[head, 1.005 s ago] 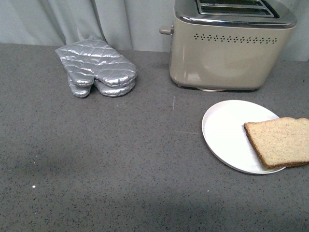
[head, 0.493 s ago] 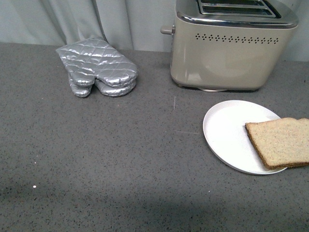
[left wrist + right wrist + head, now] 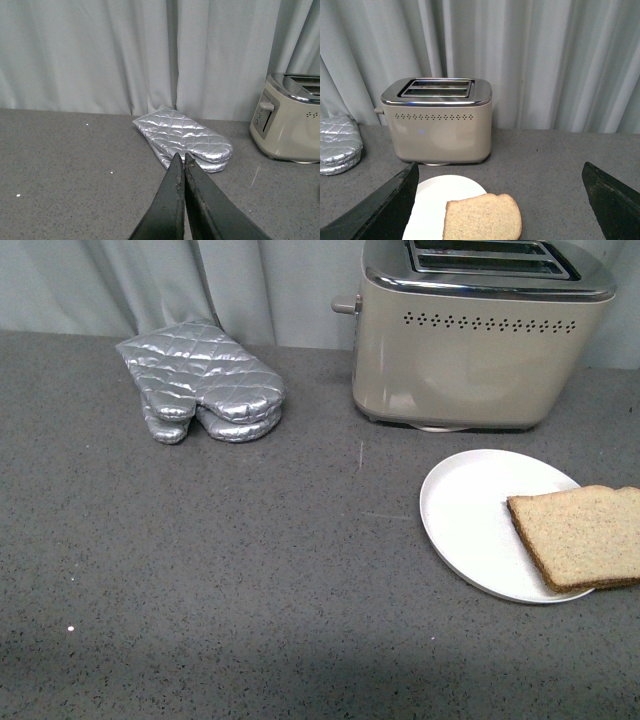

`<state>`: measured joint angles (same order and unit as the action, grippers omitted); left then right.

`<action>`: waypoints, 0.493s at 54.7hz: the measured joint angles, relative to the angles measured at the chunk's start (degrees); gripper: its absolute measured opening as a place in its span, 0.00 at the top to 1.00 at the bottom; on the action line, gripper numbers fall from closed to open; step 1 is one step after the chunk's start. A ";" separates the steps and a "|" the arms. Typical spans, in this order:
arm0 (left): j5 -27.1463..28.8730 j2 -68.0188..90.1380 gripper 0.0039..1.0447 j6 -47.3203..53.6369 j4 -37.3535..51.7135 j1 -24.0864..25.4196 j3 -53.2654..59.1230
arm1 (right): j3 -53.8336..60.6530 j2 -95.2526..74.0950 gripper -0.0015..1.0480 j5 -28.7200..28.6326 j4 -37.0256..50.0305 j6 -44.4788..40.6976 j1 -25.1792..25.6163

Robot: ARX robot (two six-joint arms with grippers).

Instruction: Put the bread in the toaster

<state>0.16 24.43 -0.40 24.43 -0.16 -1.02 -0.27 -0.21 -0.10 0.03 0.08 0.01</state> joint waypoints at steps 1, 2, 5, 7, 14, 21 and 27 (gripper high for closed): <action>0.00 -0.31 0.97 0.00 -0.28 0.00 0.00 | 0.00 0.00 0.09 0.00 0.00 0.00 0.00; -0.02 -0.90 0.97 -0.02 -0.81 0.02 0.00 | 0.00 0.00 0.09 0.00 0.00 0.00 0.00; 0.00 -2.23 0.97 -0.02 -2.14 0.02 0.00 | 0.00 -0.02 0.09 0.02 0.00 0.00 0.00; -0.02 -3.02 0.97 -0.02 -2.89 0.02 0.00 | 0.00 0.00 0.09 0.02 0.00 0.00 0.00; 0.00 -5.92 0.97 -0.02 -5.73 0.02 0.00 | 0.00 0.00 0.09 0.00 0.00 0.00 0.00; 0.00 -9.20 0.97 -0.02 -8.96 0.02 0.00 | 0.00 0.00 0.09 0.02 0.00 0.02 0.00; -0.02 -11.32 0.97 -0.02 -11.08 0.02 0.00 | 0.00 -0.02 0.09 0.02 0.00 0.00 0.00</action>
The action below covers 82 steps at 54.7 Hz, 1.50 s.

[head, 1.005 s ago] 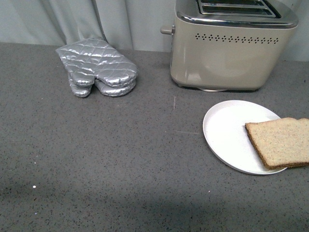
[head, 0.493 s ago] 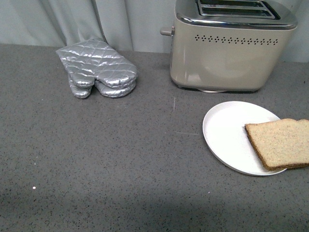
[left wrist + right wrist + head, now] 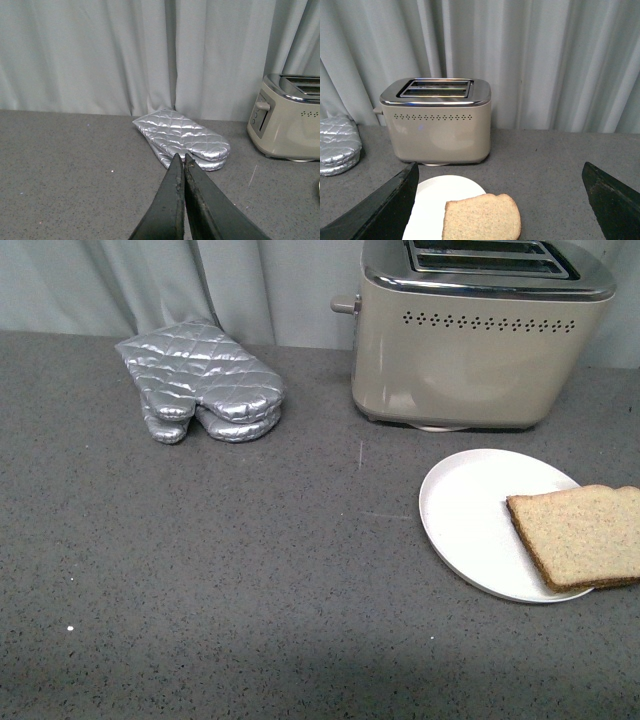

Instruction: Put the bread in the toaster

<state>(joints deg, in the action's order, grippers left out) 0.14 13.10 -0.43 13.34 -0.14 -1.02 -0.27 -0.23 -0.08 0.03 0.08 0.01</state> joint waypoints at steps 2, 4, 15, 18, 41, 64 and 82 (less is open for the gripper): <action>0.02 -0.48 0.97 0.00 -0.48 0.00 0.00 | 0.00 0.02 0.09 -0.02 0.00 0.00 0.00; 0.02 -1.14 0.97 0.00 -1.16 0.00 0.00 | 0.00 0.02 0.09 0.00 0.00 0.00 0.00; 0.02 -6.01 0.97 0.02 -6.91 0.00 -0.02 | 0.00 0.02 0.09 0.00 0.00 0.00 0.00; -0.09 -9.86 0.97 0.00 -11.93 0.00 -0.02 | 0.00 0.02 0.09 0.00 0.00 0.00 0.00; -0.13 -12.90 0.39 0.00 -13.31 0.00 -0.02 | -9.99 -45.79 0.09 -7.74 17.18 -5.03 11.91; -0.11 -12.90 0.06 0.13 -13.31 0.00 -0.02 | -39.23 -100.63 0.09 -23.87 4.68 -4.52 21.94; -0.11 -12.90 0.06 0.13 -13.31 0.00 -0.02 | -48.33 -115.93 0.09 -27.21 3.78 -1.90 18.64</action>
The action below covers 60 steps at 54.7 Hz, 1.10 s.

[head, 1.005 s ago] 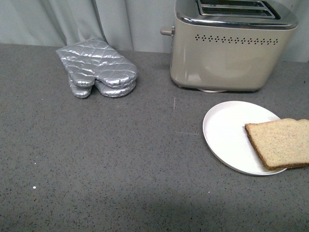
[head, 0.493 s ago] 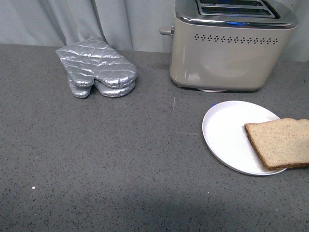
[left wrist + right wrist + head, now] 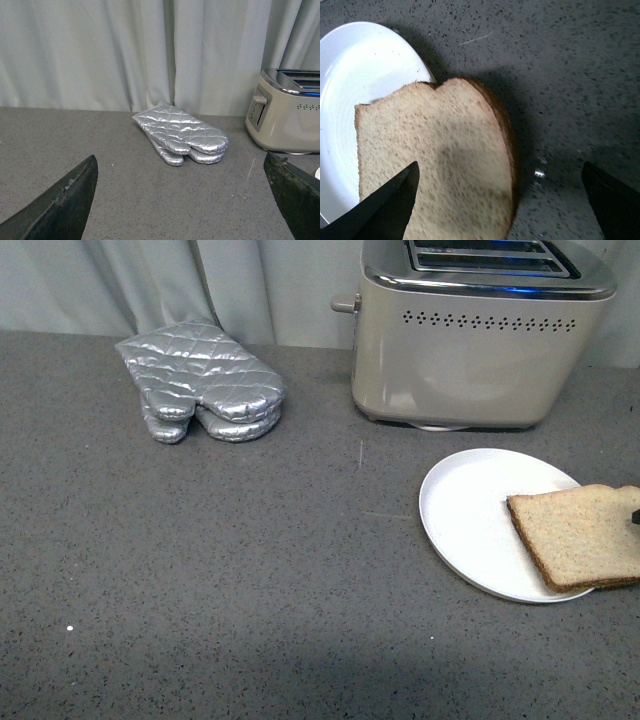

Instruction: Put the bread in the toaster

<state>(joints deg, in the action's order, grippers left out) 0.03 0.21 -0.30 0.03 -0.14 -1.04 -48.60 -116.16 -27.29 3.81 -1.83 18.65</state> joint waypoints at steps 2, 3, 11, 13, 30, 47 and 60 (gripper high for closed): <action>0.00 0.00 0.06 0.00 0.00 0.00 0.00 | -0.59 -0.85 0.09 -0.33 0.22 1.18 -0.39; 0.00 0.00 0.06 0.00 0.00 0.00 0.00 | -0.94 -1.31 0.09 -0.31 0.31 1.90 -0.66; 0.00 0.00 0.06 0.00 0.00 0.00 0.00 | -1.95 -2.69 0.23 -0.76 1.44 5.22 -2.23; 0.00 0.00 0.06 0.02 0.00 0.00 0.00 | -2.16 -2.82 0.28 -0.72 1.51 5.99 -2.58; 0.00 0.00 0.06 0.00 0.00 0.00 0.00 | -3.04 -2.71 0.81 0.13 0.17 10.99 -3.04; 0.00 0.00 0.06 0.00 0.00 0.00 0.00 | 4.76 15.80 0.99 3.28 -1.27 31.89 -3.91; 0.00 0.00 0.06 0.00 0.00 0.00 0.00 | 4.09 33.35 0.99 15.93 -6.86 56.68 -10.12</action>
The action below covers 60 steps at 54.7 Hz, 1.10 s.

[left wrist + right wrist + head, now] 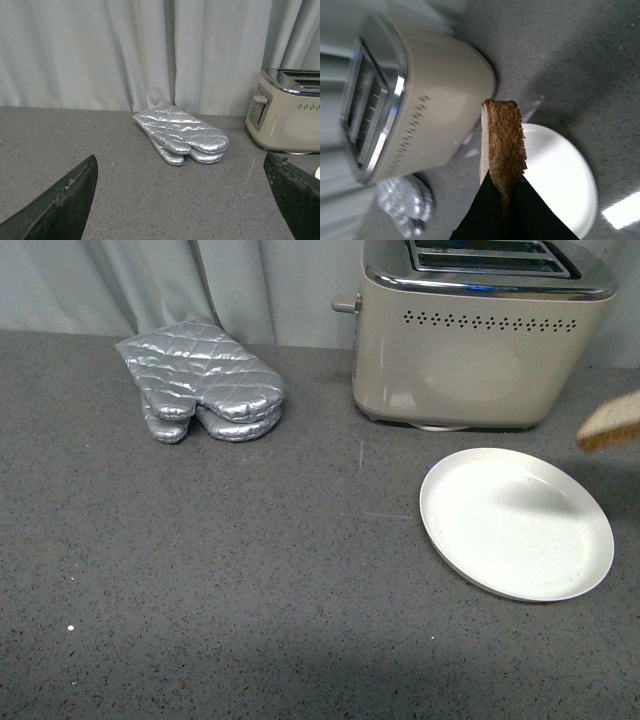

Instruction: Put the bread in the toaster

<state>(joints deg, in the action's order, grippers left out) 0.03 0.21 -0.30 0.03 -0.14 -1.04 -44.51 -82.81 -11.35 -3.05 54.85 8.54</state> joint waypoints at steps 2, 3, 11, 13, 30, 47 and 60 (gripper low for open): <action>0.00 -0.02 0.06 0.02 0.00 0.00 0.00 | -1.11 2.29 0.99 3.21 -0.68 4.28 -2.03; 0.00 -0.02 0.06 0.00 0.00 0.00 0.00 | -1.84 3.21 0.99 4.94 -0.83 6.40 -3.15; 0.00 0.00 0.06 0.00 0.00 0.00 0.00 | -9.90 3.85 0.99 18.75 -3.52 19.87 -11.39; 0.00 0.00 0.06 0.00 0.00 0.00 0.00 | -11.41 3.06 0.99 21.53 -3.89 22.25 -12.70; 0.00 0.00 0.06 0.02 0.00 0.00 0.00 | -28.96 -10.75 0.99 32.57 -11.56 39.06 -21.33; 0.00 0.00 0.06 0.00 0.00 0.00 0.00 | -40.26 -21.73 0.99 35.32 -17.03 44.50 -24.79; 0.00 0.00 0.06 0.00 0.00 0.00 0.00 | -43.80 -25.29 0.99 36.85 -20.11 46.07 -25.09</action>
<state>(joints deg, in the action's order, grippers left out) 0.03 0.21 -0.30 0.03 -0.14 -1.04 -88.31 -108.09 25.50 -23.16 100.92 -16.56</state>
